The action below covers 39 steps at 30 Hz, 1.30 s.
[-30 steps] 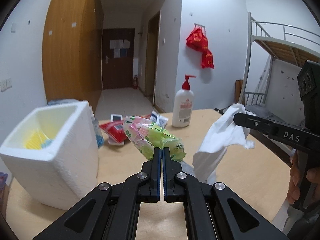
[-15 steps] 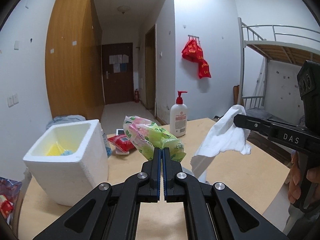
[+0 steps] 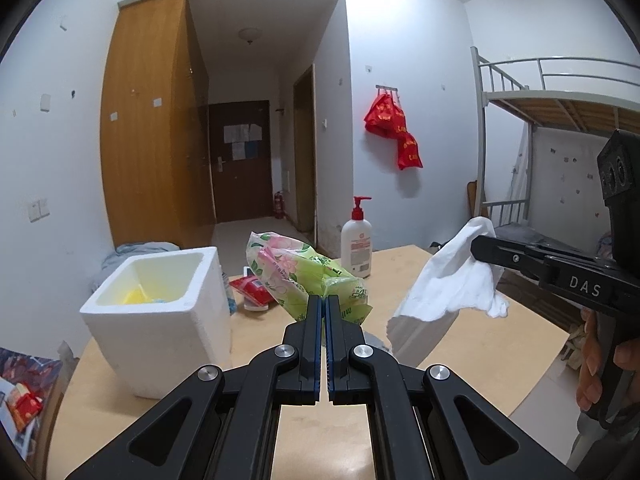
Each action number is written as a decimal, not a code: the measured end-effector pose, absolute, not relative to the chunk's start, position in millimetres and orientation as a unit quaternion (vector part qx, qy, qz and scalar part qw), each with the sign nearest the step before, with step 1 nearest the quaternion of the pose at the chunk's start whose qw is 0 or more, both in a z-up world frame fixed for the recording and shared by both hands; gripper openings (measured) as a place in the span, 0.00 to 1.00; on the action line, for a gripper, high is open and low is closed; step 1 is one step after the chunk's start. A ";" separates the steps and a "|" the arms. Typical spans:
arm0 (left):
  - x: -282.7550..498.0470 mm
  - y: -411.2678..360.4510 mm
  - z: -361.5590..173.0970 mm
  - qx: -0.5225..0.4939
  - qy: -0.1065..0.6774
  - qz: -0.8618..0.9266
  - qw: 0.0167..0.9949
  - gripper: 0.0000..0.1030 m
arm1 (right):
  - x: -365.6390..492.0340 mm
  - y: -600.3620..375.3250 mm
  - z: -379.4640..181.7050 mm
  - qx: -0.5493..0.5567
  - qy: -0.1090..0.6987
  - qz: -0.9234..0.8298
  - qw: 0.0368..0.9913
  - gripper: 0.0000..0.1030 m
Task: Organize soft objects
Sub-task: 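Lift the packet and tissue and carry both toward the white foam box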
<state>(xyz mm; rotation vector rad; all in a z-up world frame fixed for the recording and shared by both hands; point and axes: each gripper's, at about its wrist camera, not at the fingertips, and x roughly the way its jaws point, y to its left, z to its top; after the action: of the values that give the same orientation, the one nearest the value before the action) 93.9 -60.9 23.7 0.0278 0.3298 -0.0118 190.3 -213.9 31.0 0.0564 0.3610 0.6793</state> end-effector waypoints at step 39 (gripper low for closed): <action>16.5 36.8 28.0 -0.026 0.156 0.186 0.970 0.01 | 171.6 -89.1 33.8 -0.015 0.176 0.497 0.850 0.08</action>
<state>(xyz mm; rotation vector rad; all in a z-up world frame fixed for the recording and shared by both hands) 16.5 36.8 28.0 -0.0517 0.3154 0.3755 171.6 -89.1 33.8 -0.0322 0.3706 1.0468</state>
